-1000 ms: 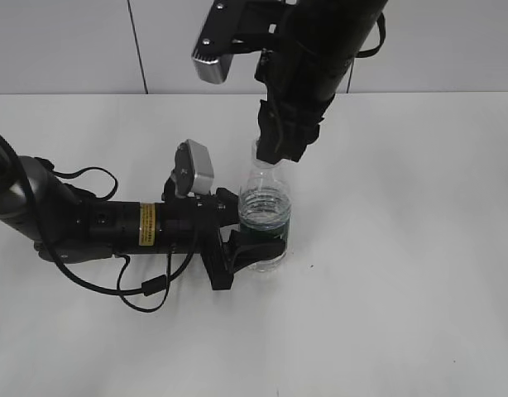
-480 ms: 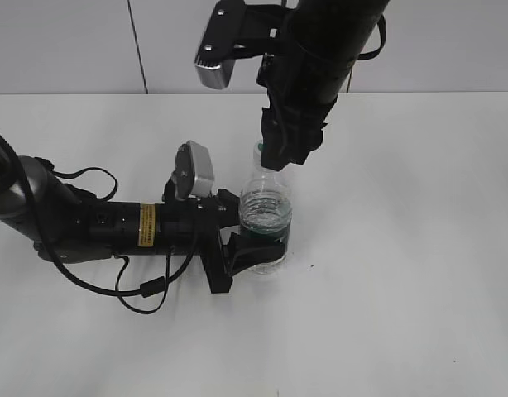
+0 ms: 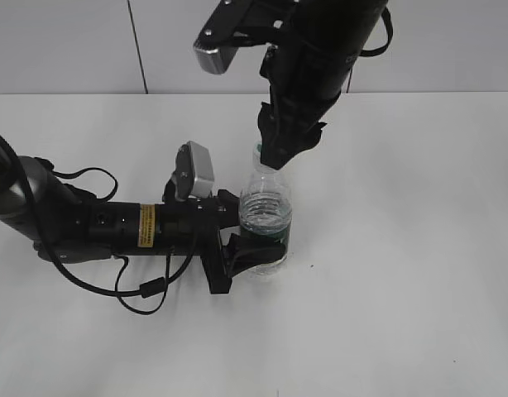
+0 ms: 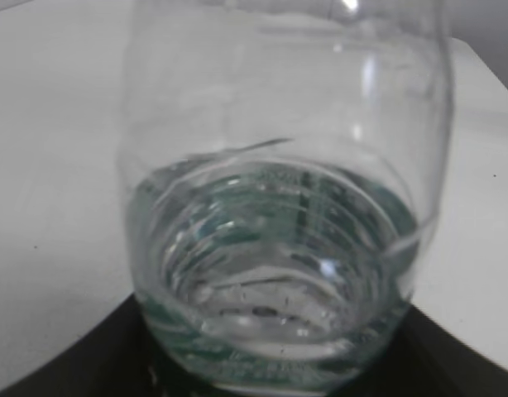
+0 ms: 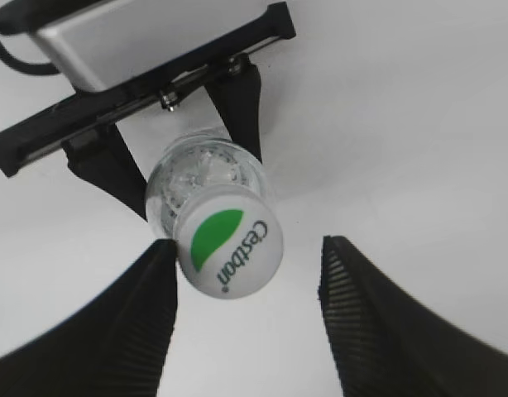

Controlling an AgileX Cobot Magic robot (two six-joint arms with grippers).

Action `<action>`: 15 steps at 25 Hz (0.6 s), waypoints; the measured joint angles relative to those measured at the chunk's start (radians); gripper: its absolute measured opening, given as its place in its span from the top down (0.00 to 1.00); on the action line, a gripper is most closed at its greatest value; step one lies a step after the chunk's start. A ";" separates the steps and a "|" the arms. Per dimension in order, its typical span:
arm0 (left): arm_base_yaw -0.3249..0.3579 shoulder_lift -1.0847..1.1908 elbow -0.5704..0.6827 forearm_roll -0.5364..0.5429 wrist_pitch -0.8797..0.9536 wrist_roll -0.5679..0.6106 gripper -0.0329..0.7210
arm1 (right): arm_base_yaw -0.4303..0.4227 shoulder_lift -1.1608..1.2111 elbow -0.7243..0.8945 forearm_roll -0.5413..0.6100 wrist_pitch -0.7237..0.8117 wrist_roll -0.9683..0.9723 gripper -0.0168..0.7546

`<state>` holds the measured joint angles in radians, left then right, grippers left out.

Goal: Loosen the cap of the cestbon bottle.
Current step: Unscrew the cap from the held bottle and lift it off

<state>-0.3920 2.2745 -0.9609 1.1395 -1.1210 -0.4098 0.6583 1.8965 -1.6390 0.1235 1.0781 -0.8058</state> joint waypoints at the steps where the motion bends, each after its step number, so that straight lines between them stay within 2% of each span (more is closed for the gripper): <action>1: 0.000 0.000 0.000 0.000 0.000 0.000 0.41 | 0.000 0.000 -0.011 0.003 0.006 0.040 0.43; 9: 0.000 0.000 0.000 0.003 -0.001 0.000 0.41 | 0.000 0.000 -0.049 0.027 0.064 0.367 0.43; 15: 0.000 0.000 0.000 0.002 -0.001 0.000 0.41 | 0.000 0.000 -0.070 0.027 0.116 0.722 0.43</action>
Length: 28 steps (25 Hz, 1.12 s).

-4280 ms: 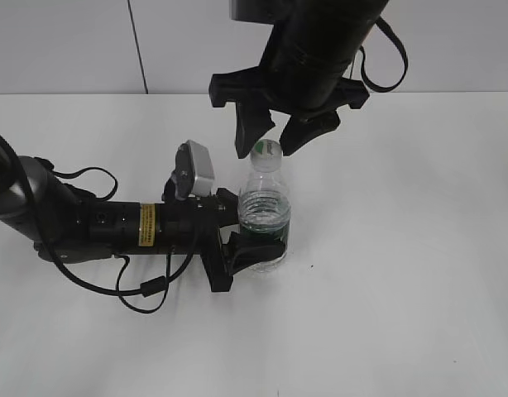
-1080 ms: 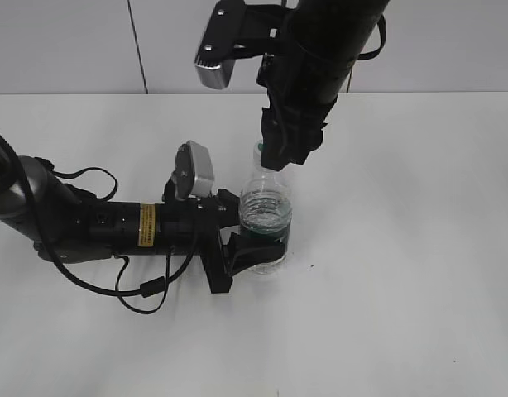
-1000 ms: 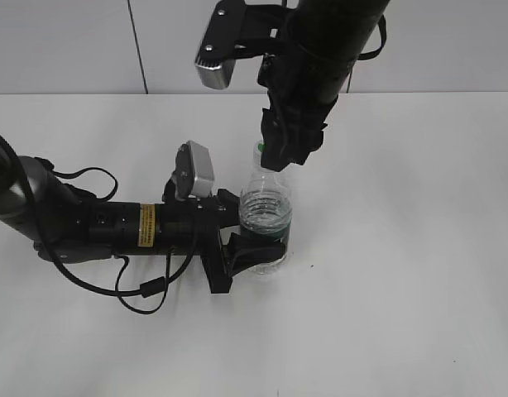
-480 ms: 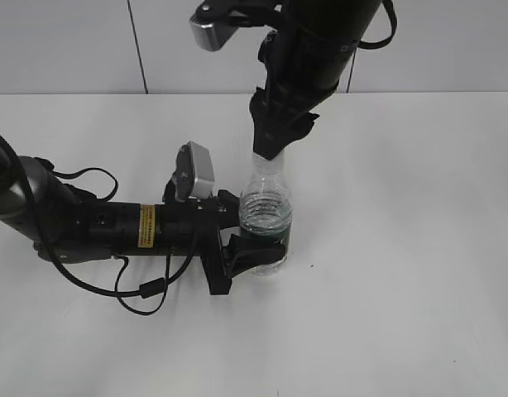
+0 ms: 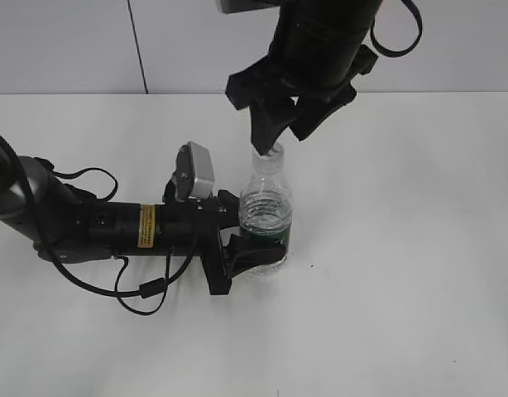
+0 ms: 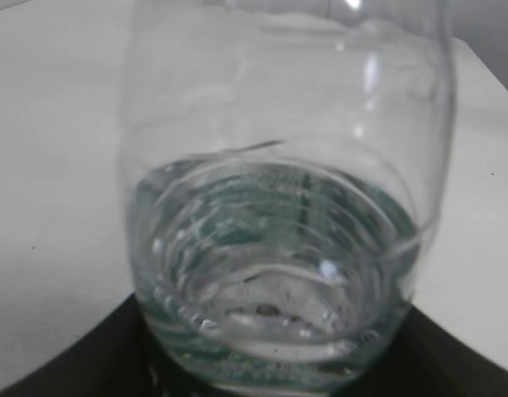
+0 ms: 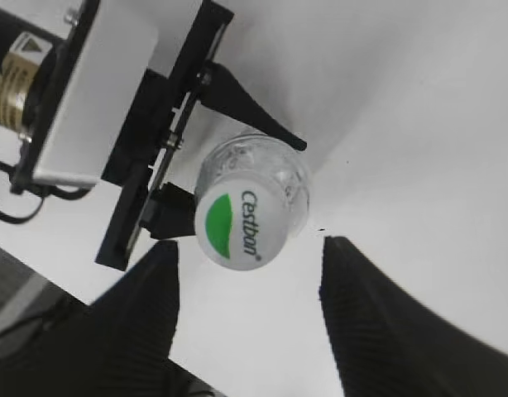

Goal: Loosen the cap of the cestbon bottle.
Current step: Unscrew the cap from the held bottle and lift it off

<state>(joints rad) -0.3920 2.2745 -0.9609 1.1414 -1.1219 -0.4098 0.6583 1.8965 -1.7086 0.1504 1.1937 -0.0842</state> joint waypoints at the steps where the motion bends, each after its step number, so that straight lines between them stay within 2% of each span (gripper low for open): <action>1: 0.000 0.000 0.000 0.000 0.000 0.000 0.41 | 0.000 0.000 -0.006 0.000 0.002 0.047 0.43; 6: 0.000 0.000 0.000 0.000 0.000 0.000 0.41 | 0.000 0.000 -0.018 0.000 0.002 0.256 0.43; 11: 0.000 0.000 0.000 0.000 0.000 0.000 0.41 | 0.000 0.007 -0.018 0.000 0.001 0.367 0.43; 28: 0.000 0.000 0.000 0.000 0.000 0.000 0.41 | 0.005 0.060 -0.018 0.023 -0.039 0.452 0.43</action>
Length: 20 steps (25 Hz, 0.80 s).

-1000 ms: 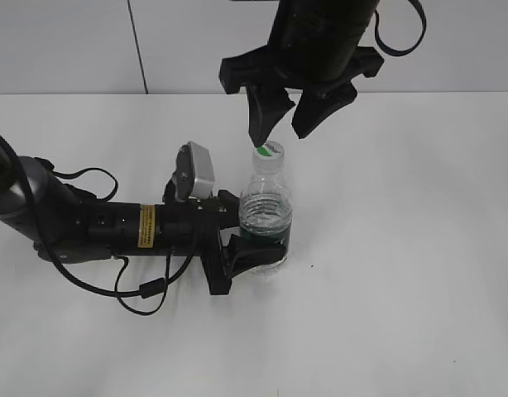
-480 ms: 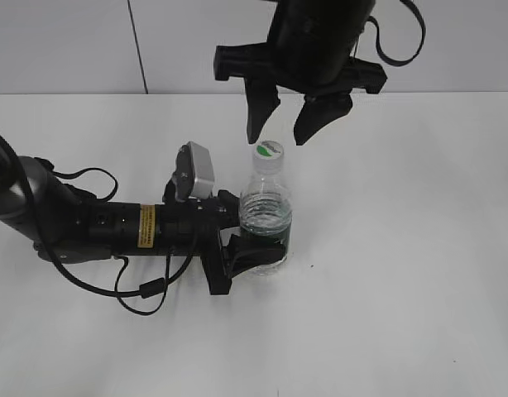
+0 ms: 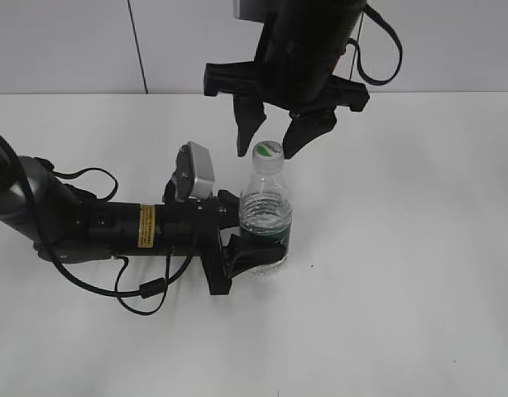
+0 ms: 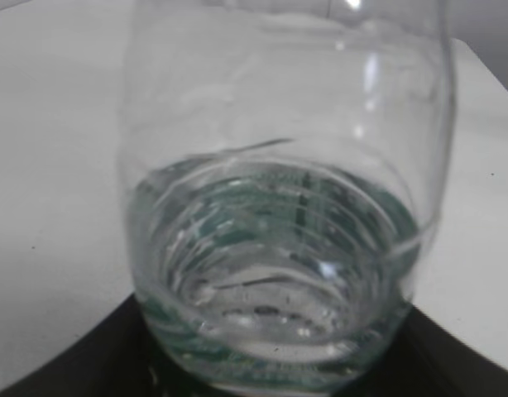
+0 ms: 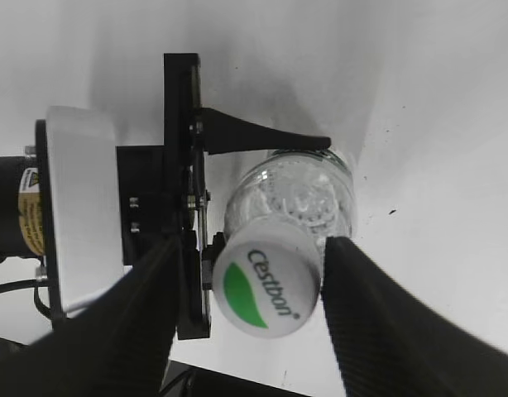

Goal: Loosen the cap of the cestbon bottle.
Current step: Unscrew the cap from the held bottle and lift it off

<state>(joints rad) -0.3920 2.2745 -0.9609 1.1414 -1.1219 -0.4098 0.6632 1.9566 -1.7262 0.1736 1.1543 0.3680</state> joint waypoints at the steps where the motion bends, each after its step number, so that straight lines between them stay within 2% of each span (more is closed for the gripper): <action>1: 0.000 0.000 0.000 0.000 0.000 0.000 0.41 | 0.000 0.004 0.000 0.001 0.000 0.000 0.43; 20: 0.000 0.000 0.000 -0.018 0.004 0.000 0.41 | 0.000 0.006 0.000 0.001 0.039 -0.007 0.45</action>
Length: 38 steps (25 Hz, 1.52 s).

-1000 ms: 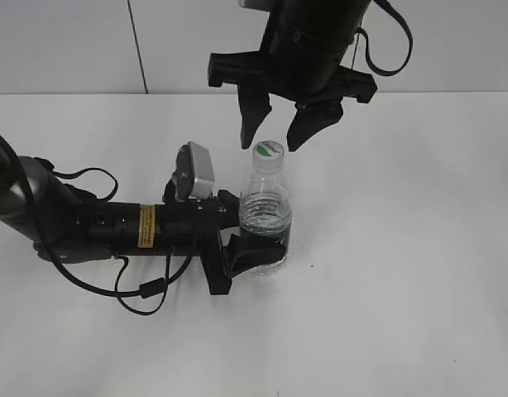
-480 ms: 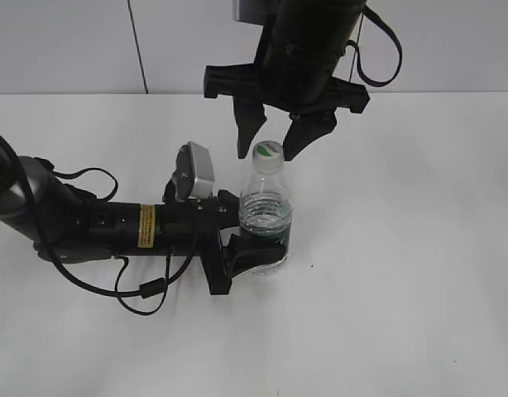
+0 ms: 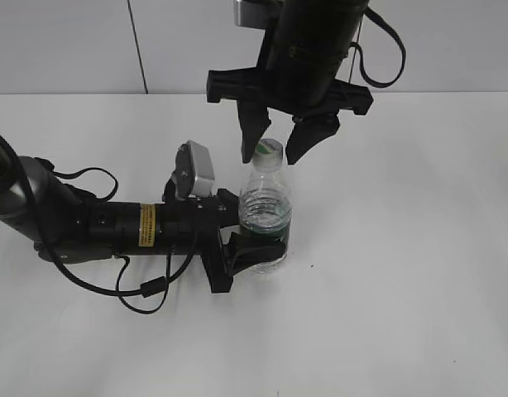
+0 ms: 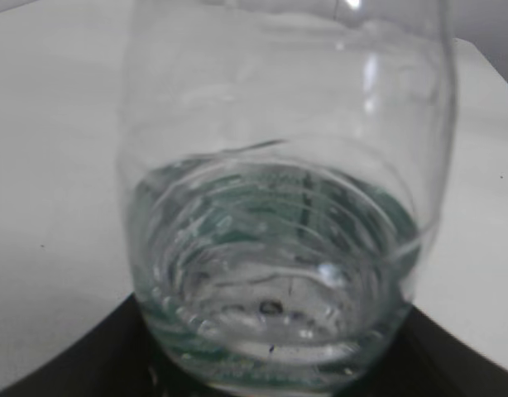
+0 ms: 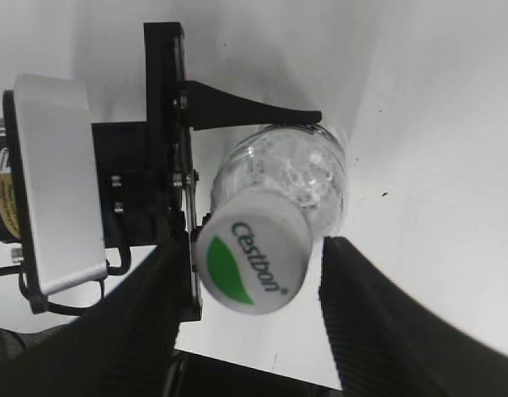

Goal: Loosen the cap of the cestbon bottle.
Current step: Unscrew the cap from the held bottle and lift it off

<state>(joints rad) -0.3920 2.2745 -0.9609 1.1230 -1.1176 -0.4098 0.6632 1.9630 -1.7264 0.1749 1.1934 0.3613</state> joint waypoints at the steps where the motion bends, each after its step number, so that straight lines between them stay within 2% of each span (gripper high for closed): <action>1: 0.000 0.000 0.000 0.002 0.000 0.000 0.41 | 0.000 0.000 0.000 0.000 -0.007 0.000 0.45; 12: 0.000 0.000 0.000 0.008 0.000 0.003 0.41 | 0.000 0.000 0.000 0.000 -0.026 -0.001 0.47; 18: 0.000 0.000 0.000 0.009 0.000 0.003 0.41 | 0.000 0.000 0.000 -0.008 -0.025 -0.003 0.59; 25: 0.000 0.000 0.000 0.007 0.000 0.004 0.41 | 0.001 0.000 0.000 -0.035 -0.021 -0.046 0.59; 29: 0.000 0.000 0.000 0.003 0.002 0.003 0.41 | 0.002 0.000 -0.002 -0.057 -0.021 -0.191 0.59; 38: -0.002 0.000 0.000 0.003 0.002 0.000 0.41 | 0.003 -0.002 -0.004 -0.066 -0.035 -0.668 0.59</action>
<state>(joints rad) -0.3937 2.2745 -0.9609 1.1255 -1.1152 -0.4097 0.6662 1.9613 -1.7303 0.1084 1.1587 -0.3063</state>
